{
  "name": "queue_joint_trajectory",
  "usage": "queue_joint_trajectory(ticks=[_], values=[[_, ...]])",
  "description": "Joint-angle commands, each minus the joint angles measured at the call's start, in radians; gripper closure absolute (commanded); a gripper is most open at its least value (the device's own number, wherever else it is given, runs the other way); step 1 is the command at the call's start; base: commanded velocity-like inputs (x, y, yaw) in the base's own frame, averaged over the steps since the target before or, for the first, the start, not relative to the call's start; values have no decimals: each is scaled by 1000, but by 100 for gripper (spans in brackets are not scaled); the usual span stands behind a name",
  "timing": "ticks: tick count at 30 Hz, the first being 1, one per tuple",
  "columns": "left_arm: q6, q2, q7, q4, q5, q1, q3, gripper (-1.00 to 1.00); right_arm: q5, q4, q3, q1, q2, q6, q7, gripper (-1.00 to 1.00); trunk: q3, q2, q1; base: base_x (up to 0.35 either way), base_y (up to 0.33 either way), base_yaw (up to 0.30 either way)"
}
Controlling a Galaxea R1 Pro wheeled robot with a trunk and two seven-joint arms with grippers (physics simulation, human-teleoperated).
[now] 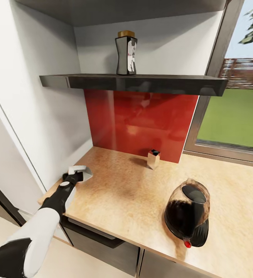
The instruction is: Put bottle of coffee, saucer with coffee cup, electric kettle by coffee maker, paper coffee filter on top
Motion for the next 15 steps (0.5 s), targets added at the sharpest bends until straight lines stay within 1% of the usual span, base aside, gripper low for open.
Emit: queue_joint_trajectory(ticks=[1, 3, 5, 6, 7, 10, 15], values=[[23, -3, -4, -20, -14, -6, 2, 100, -7, 0, -4, -1, 0, -4, 2, -100, -2, -2, 1, 0, 0, 0], [42, -6, -21, -50, -13, -13, 2, 100, -8, -1, -4, -1, 1, -4, 3, -100, -2, -2, 1, 0, 0, 0], [83, -6, -51, -85, -13, -18, 1, 100, -8, -2, -4, -1, 1, -4, 5, -100, -2, -2, 1, 0, 0, 0], [111, -5, -64, -101, -13, -19, 1, 100, -8, -4, -4, -1, 2, -4, 5, -100, -2, -2, 1, 0, 0, 0], [188, 1, -92, -149, -13, -16, 1, 100, -7, -23, -4, -1, 1, -5, 5, -100, -2, -2, 1, 0, 0, 0], [216, 5, -106, -173, -13, -9, 6, 100, -5, -31, -4, -1, -2, -5, 6, -100, -2, -2, 1, 0, 0, 0], [227, 7, -110, -181, -13, -6, 8, 100, -5, -34, -4, -1, -7, -5, 6, -100, -2, -2, 1, 0, 0, 0]])
